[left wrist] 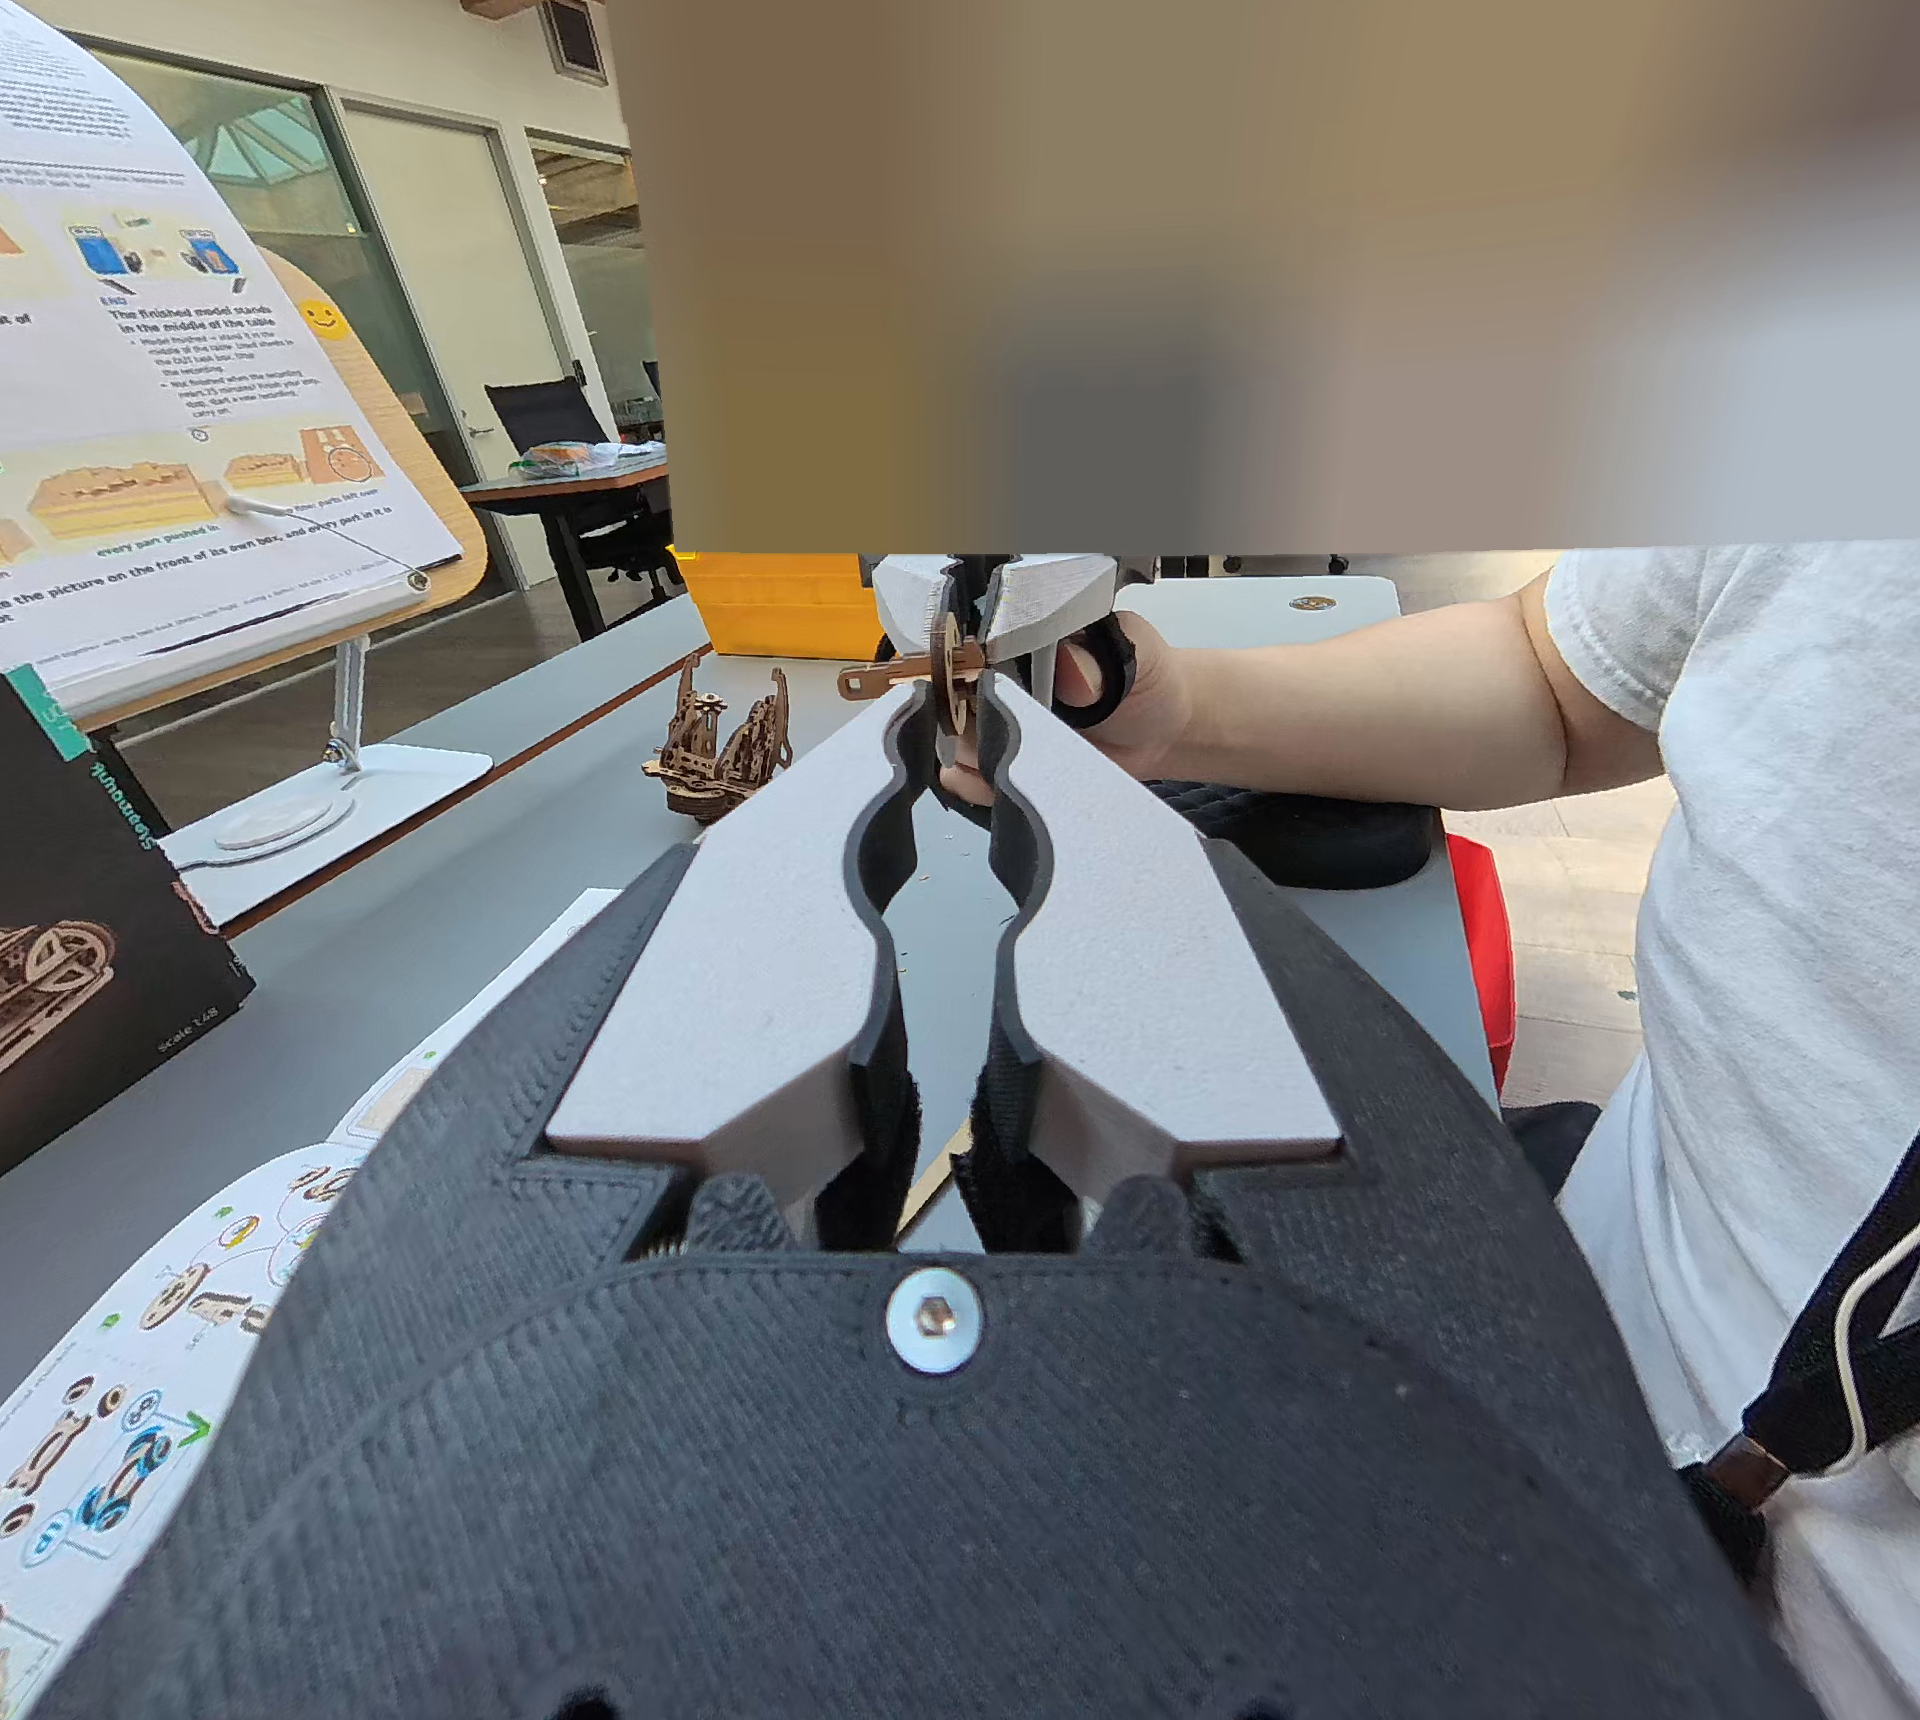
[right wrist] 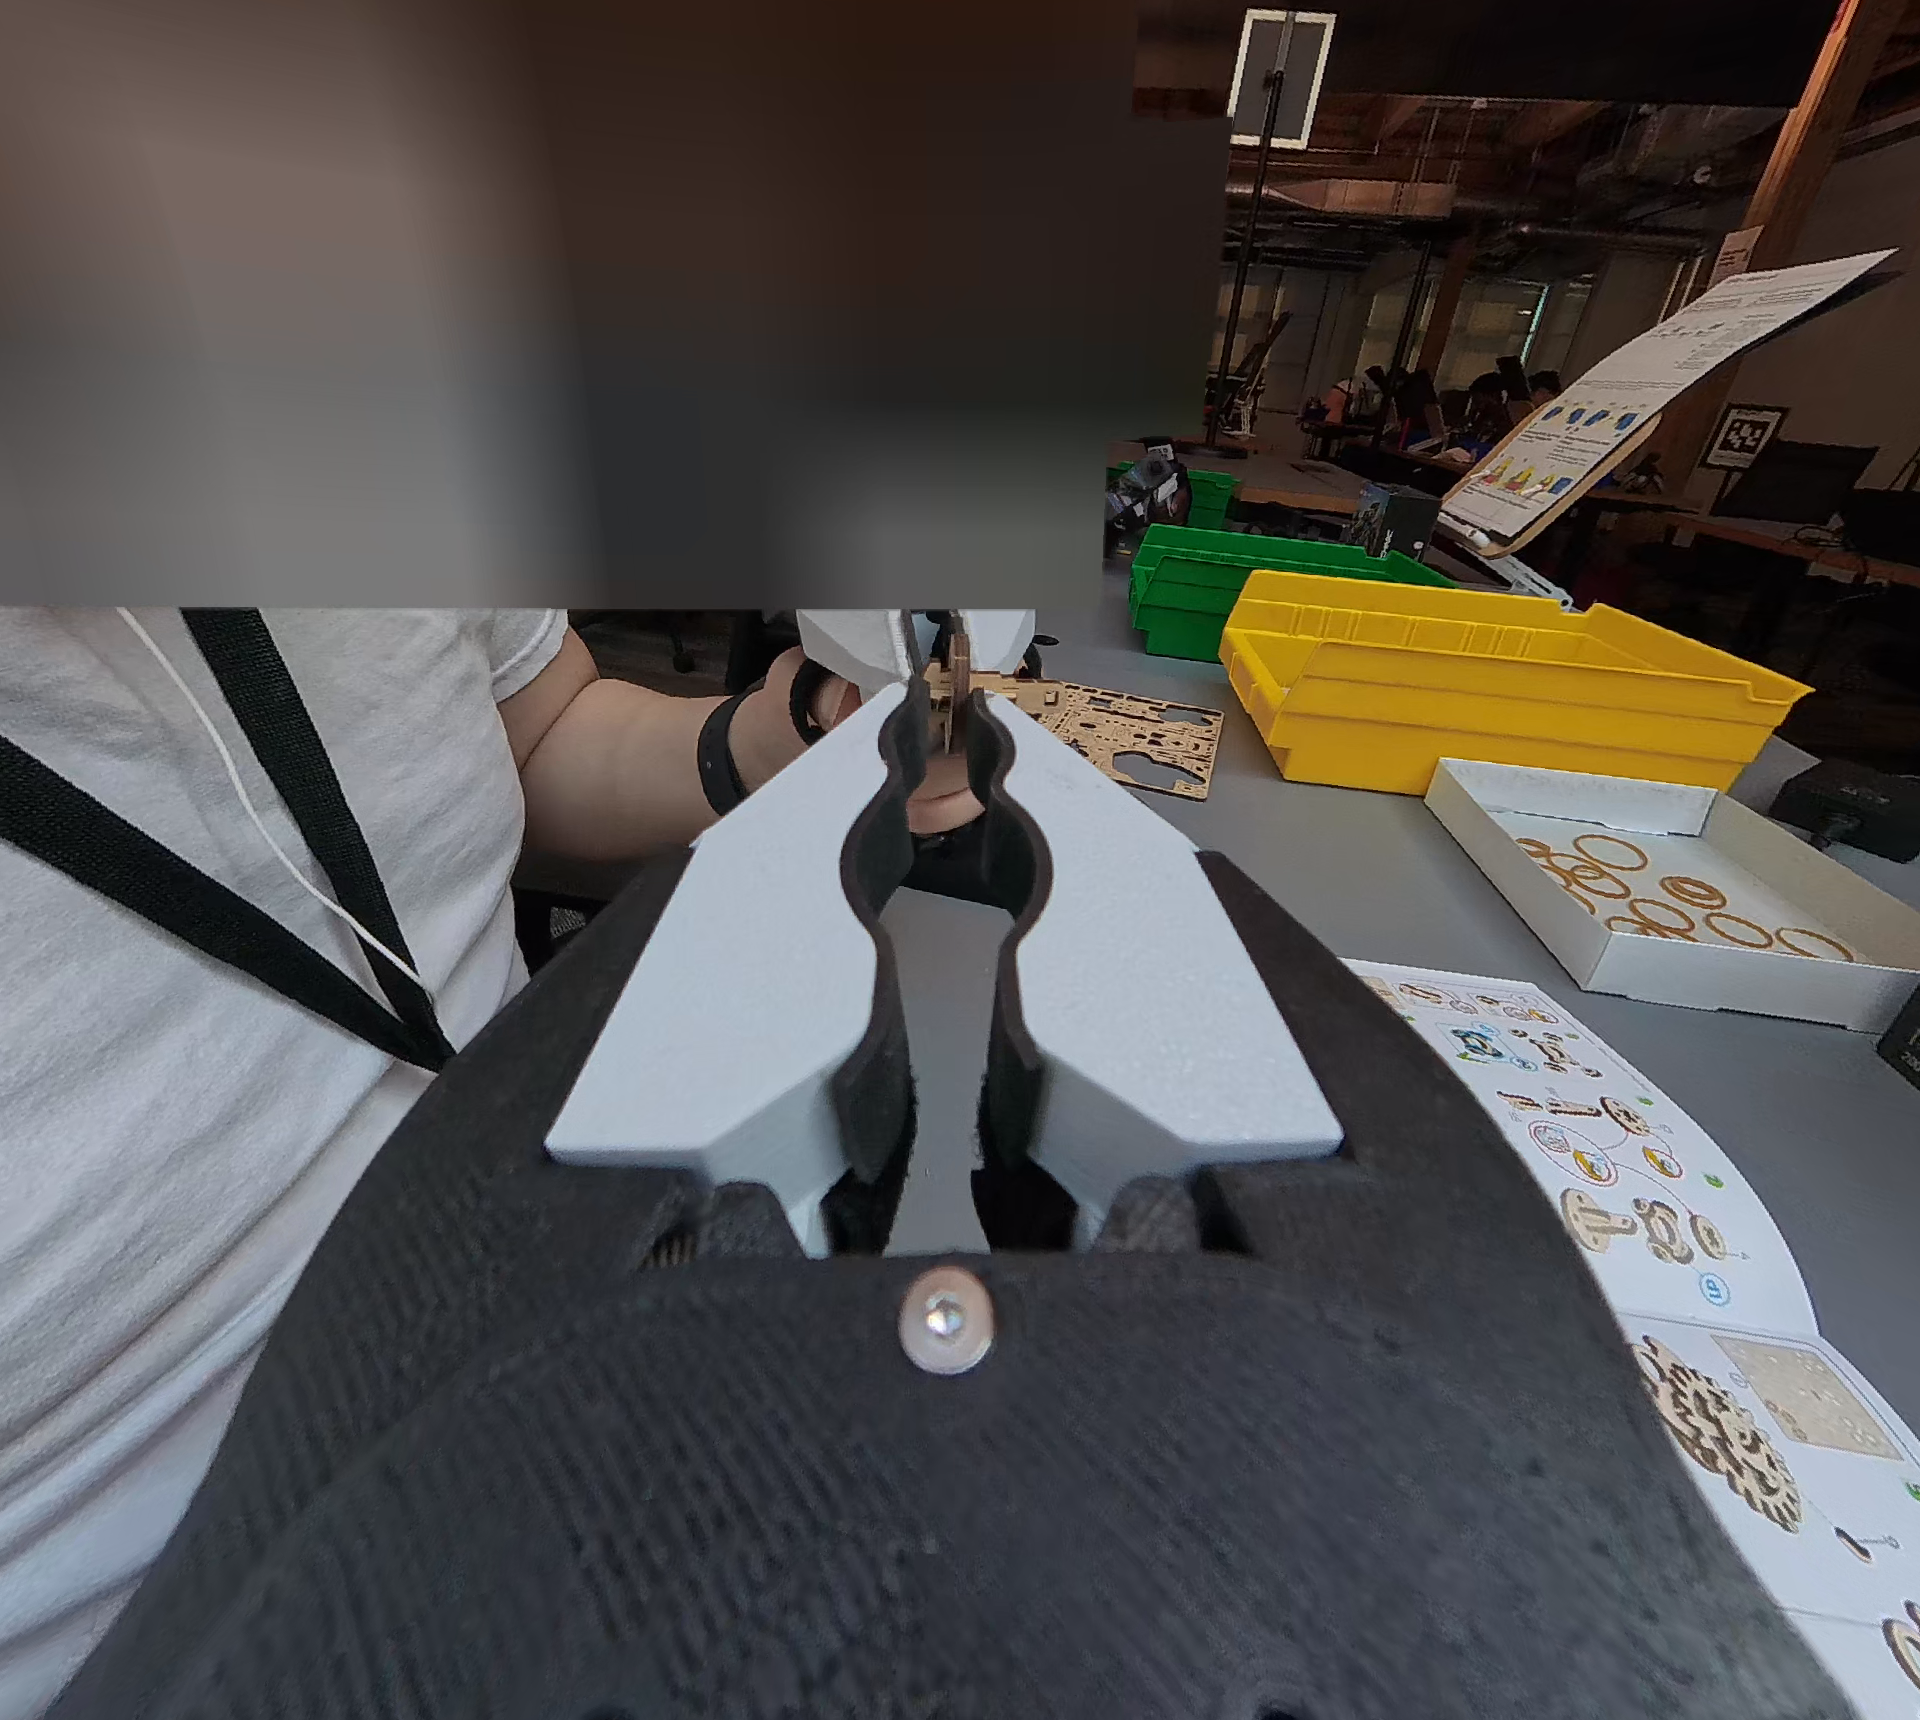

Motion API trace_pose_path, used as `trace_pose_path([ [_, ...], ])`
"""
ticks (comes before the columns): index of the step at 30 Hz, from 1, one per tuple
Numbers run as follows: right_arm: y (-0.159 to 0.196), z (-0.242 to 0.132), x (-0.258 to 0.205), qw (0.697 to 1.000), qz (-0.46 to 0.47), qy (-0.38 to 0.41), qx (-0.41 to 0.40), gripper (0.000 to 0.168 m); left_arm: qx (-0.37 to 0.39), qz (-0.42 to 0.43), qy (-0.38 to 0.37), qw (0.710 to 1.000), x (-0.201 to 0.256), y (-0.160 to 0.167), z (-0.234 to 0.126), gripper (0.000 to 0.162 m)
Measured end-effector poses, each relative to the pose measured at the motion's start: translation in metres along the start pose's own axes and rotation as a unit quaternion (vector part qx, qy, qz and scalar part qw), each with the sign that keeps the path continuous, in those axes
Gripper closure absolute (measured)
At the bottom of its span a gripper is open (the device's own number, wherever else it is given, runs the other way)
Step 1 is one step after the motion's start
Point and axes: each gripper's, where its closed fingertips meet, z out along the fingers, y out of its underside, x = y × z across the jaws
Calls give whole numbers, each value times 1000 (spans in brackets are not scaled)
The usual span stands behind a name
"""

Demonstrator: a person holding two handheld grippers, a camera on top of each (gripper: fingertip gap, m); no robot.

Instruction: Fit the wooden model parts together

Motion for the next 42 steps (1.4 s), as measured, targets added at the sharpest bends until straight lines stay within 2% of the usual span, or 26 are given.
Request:
trace_pose_path([
  [14, -1, 2, -2, 1000, -1, -3, 6, 164, -1, -10, 2, 1000, 1, -1, -1, 157],
  [18, 6, 2, 2, 1000, 18, -8, -18, 161, -38, 8, 6, 999, -3, 5, -2, 157],
  [21, 5, 0, 2, 998, -50, 16, -38, 150, -72, 55, -2, 996, -2, 12, -2, 156],
  [26, 18, 4, -7, 977, -185, 33, -101, 150, -118, 118, -1, 986, 3, 22, -2, 156],
  [34, 24, 4, -5, 972, -198, 40, -119, 161, -148, 153, 1, 977, 4, 29, -3, 157],
  [42, 19, 3, -7, 977, -183, 35, -108, 167, -136, 144, 7, 980, 8, 26, -2, 156],
])
